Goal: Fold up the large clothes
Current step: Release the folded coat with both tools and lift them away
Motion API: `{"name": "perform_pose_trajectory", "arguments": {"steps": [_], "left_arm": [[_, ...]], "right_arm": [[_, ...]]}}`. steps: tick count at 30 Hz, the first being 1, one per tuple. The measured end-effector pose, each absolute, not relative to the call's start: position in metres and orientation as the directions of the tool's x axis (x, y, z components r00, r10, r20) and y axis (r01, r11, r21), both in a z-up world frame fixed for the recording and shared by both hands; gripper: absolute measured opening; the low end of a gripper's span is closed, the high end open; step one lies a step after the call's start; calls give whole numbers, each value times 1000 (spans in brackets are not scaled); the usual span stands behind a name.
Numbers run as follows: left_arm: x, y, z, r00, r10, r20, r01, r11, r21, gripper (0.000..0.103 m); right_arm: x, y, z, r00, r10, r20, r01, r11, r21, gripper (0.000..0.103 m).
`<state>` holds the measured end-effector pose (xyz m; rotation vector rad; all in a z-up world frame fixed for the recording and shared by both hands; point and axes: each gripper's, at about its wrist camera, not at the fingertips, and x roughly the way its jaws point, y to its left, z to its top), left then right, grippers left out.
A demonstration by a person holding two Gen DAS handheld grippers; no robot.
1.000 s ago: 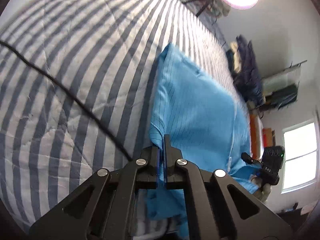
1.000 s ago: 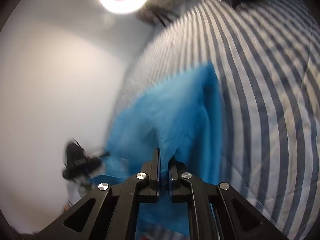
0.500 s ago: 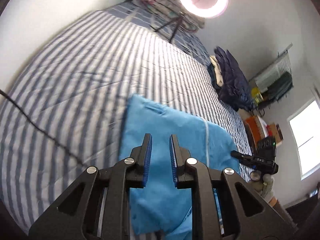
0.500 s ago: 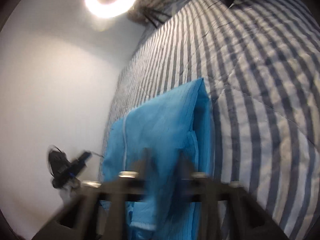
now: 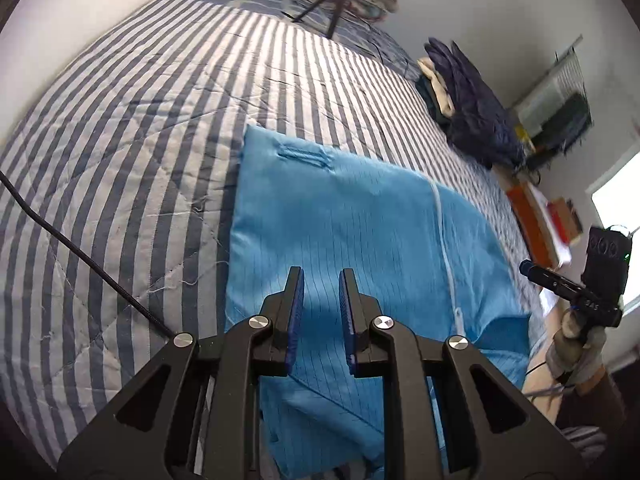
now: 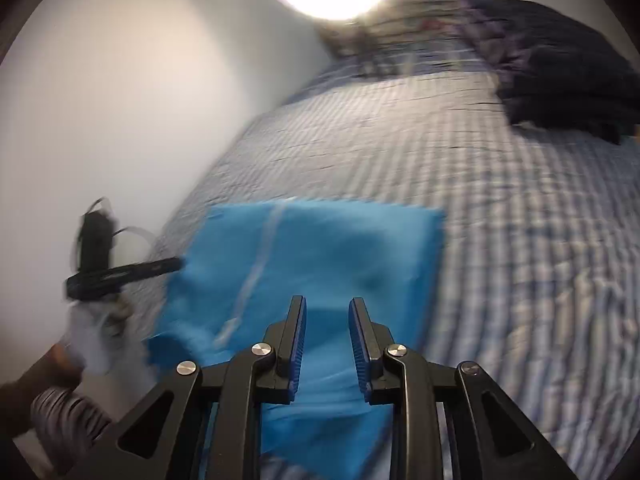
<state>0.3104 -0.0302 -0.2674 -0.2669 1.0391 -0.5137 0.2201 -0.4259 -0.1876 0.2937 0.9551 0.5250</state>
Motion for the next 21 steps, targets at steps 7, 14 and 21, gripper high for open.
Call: {"name": "perform_pose_trajectory", "arguments": {"steps": [7, 14, 21], "left_arm": [[315, -35, -297, 362, -479, -800, 248, 876, -413, 15], [275, -16, -262, 379, -572, -727, 271, 820, -504, 15], [209, -19, -228, 277, -677, -682, 428, 722, -543, 15]], "right_arm": [[195, -409, -246, 351, 495, -795, -264, 867, 423, 20], [181, -420, -206, 407, 528, -746, -300, 848, 436, 22], [171, -378, -148, 292, 695, -657, -541, 687, 486, 29]]}}
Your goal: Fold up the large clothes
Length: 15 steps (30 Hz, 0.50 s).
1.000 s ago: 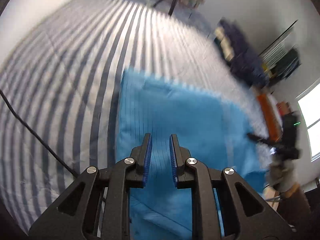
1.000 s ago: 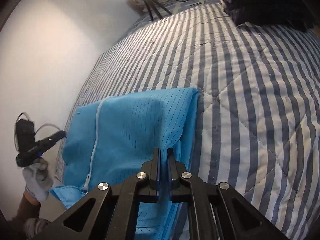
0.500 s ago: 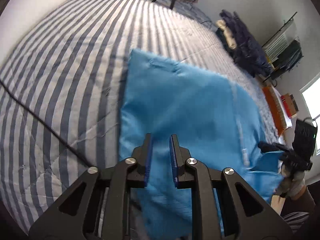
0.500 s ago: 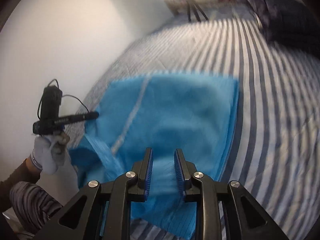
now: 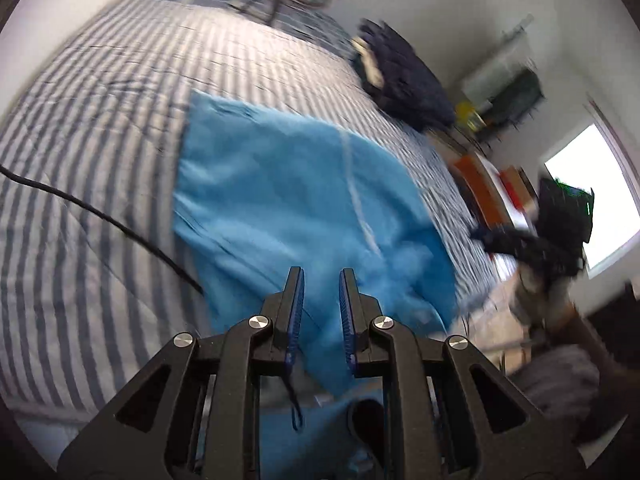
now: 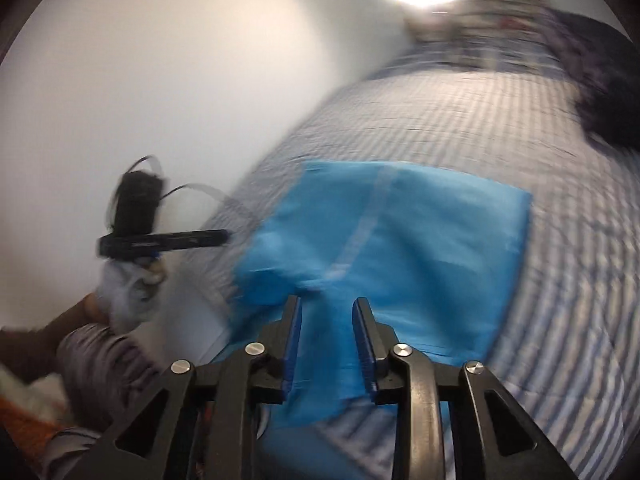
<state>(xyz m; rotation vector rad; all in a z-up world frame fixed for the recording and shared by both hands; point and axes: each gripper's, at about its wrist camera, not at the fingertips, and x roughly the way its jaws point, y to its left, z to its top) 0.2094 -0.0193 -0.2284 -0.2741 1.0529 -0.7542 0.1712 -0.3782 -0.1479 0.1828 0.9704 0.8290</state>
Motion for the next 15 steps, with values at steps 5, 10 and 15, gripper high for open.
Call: {"name": "perform_pose_trajectory", "arguments": {"steps": [5, 10, 15], "left_arm": [[177, -28, -232, 219, -698, -681, 476, 686, -550, 15], [157, -42, -234, 201, -675, -710, 510, 691, -512, 15], [142, -63, -237, 259, -588, -766, 567, 735, -372, 33]], "right_arm": [[174, -326, -162, 181, 660, -729, -638, 643, 424, 29], [190, -289, -175, 220, 574, -789, -687, 665, 292, 50], [202, -276, -179, 184, 582, -792, -748, 606, 271, 60]]}}
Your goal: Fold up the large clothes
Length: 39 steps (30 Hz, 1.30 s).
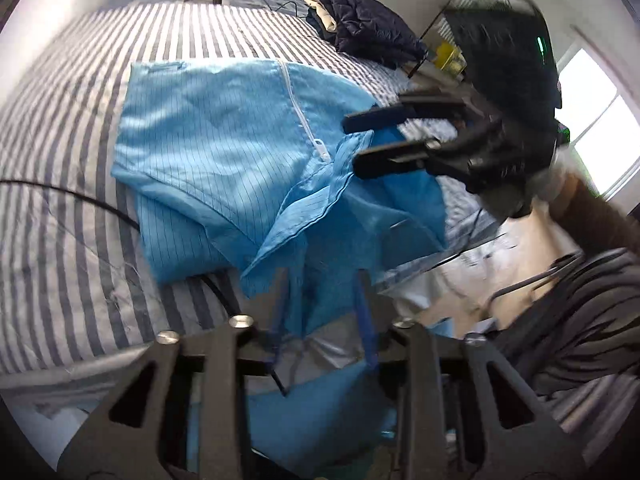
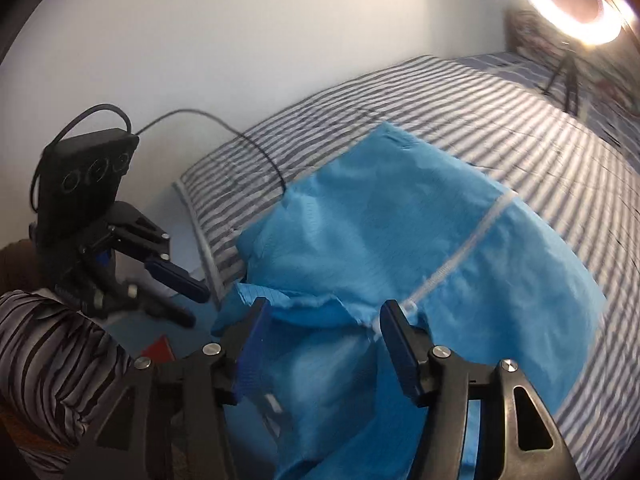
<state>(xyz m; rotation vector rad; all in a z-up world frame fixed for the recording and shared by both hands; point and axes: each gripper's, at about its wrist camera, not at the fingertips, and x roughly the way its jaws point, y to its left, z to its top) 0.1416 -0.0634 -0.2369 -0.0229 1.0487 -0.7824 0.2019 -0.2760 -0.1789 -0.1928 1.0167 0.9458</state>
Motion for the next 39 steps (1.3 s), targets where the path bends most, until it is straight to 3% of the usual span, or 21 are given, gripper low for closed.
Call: {"name": "perform_pose_trajectory", "arguments": {"steps": [2, 4, 5, 7, 10, 12, 18, 21, 22, 26, 29, 31, 37, 38, 39], "left_arm": [[142, -68, -241, 285, -560, -778, 567, 753, -334, 33], [138, -72, -245, 306, -535, -787, 573, 764, -297, 33], [136, -75, -247, 322, -520, -791, 574, 771, -274, 33], [139, -83, -252, 357, -485, -798, 578, 786, -219, 33], [137, -92, -257, 400, -436, -806, 585, 798, -141, 33], [137, -94, -259, 417, -417, -808, 584, 804, -114, 33], [147, -85, -259, 431, -420, -799, 552, 823, -136, 33], [150, -84, -260, 430, -414, -802, 540, 830, -139, 33], [151, -85, -260, 427, -414, -804, 539, 830, -141, 33], [151, -88, -260, 428, -401, -810, 537, 834, -129, 33], [148, -91, -257, 436, -389, -812, 545, 832, -106, 33], [143, -93, -254, 454, -377, -807, 547, 833, -81, 33], [142, -107, -263, 454, -347, -821, 580, 814, -24, 33], [143, -109, -266, 446, -347, -825, 579, 815, -29, 33], [145, -109, -269, 439, -346, -829, 577, 816, -35, 33]], "right_arm": [[207, -268, -180, 171, 585, -792, -758, 592, 273, 59], [218, -260, -187, 105, 609, -786, -762, 557, 329, 44], [218, -258, -190, 77, 613, -786, -763, 544, 349, 21], [221, -253, -195, 74, 603, -794, -769, 541, 340, 14], [222, -256, -191, 81, 615, -785, -769, 540, 343, 15], [218, -269, -180, 95, 641, -761, -770, 532, 352, 35], [203, -295, -173, 56, 650, -758, -793, 490, 363, 40], [199, -285, -183, 79, 586, -807, -824, 494, 278, 54], [200, -280, -186, 74, 579, -812, -829, 489, 273, 54], [211, -268, -192, 42, 600, -799, -838, 456, 299, 54], [219, -261, -197, -27, 618, -786, -831, 422, 361, 11], [224, -258, -198, -17, 613, -790, -831, 431, 352, 3], [249, -263, -203, -1, 616, -787, -751, 519, 408, 3], [252, -262, -205, 30, 590, -807, -745, 552, 376, 6], [256, -260, -209, 69, 551, -831, -731, 595, 334, 18]]}}
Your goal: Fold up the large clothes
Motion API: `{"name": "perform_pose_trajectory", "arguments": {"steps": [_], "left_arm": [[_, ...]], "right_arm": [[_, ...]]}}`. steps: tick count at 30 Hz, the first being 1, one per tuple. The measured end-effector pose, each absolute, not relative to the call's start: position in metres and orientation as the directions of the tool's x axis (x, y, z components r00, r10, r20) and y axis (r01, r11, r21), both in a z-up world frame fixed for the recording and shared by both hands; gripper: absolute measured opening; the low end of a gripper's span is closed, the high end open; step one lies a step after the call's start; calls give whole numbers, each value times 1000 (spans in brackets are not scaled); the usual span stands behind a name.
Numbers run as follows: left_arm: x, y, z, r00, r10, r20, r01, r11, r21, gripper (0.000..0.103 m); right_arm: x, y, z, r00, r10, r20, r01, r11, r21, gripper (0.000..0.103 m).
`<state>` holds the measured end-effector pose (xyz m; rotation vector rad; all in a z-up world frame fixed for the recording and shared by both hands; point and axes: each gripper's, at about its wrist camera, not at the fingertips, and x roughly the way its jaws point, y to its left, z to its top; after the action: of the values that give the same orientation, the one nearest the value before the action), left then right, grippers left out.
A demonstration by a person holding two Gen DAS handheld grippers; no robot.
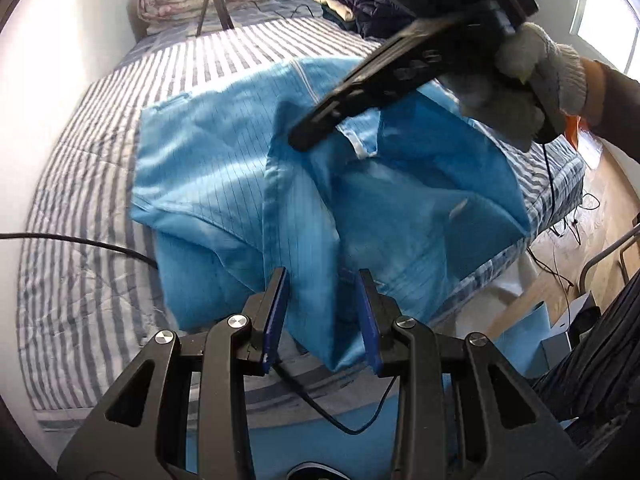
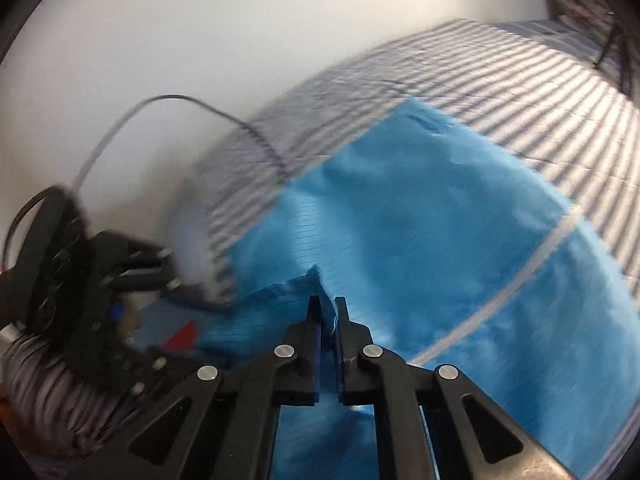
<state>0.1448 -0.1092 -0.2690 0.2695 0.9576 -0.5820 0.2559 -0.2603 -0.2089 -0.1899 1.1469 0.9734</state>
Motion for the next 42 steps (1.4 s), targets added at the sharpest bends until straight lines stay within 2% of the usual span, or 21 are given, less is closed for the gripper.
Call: {"name": "perform_pose_trajectory", "arguments": {"steps": [1, 2, 4, 7, 10, 15, 19, 24, 27, 30, 36, 40, 42], "left_arm": [[146, -108, -270, 436, -347, -830, 573, 819, -42, 33], [147, -106, -269, 433, -352, -830, 565, 823, -54, 33], [148, -98, -264, 433, -374, -820, 555, 827, -84, 33], [150, -80, -248, 446, -402, -799, 538, 835, -120, 33], [160, -58, -227, 484, -402, -777, 498, 857, -133, 33], [185, -25, -182, 544, -424, -724, 441, 878, -183, 33], [201, -14, -135, 586, -451, -673, 435, 876, -207, 33], [211, -22, -101, 543, -528, -653, 464, 837, -290, 33], [214, -45, -109, 454, -588, -670, 481, 794, -371, 33], [218, -79, -133, 368, -605, -706, 517, 764, -385, 33], [257, -127, -199, 172, -634, -754, 483, 721, -496, 36], [274, -142, -237, 57, -674, -736, 439, 679, -588, 39], [281, -145, -248, 23, -700, -714, 425, 653, -627, 39]], "right_arm": [[260, -259, -214, 104, 501, -859, -708, 644, 290, 26], [261, -259, -215, 120, 476, -871, -700, 663, 266, 29], [258, -265, -208, 149, 485, -861, -689, 676, 261, 29], [251, -292, -185, 187, 576, -796, -654, 678, 336, 29], [244, -324, -165, 247, 586, -771, -611, 712, 345, 29], [227, -371, -143, 272, 584, -765, -551, 746, 374, 30], [209, -388, -132, 258, 537, -803, -537, 771, 343, 30], [192, -397, -137, 233, 554, -799, -482, 780, 400, 32], [168, -400, -145, 262, 572, -777, -431, 790, 436, 34], [135, -393, -151, 291, 576, -764, -432, 792, 432, 33], [101, -356, -175, 352, 488, -799, -422, 844, 330, 33], [94, -338, -186, 406, 350, -845, -391, 901, 185, 33], [94, -335, -189, 407, 323, -854, -382, 910, 162, 32]]}}
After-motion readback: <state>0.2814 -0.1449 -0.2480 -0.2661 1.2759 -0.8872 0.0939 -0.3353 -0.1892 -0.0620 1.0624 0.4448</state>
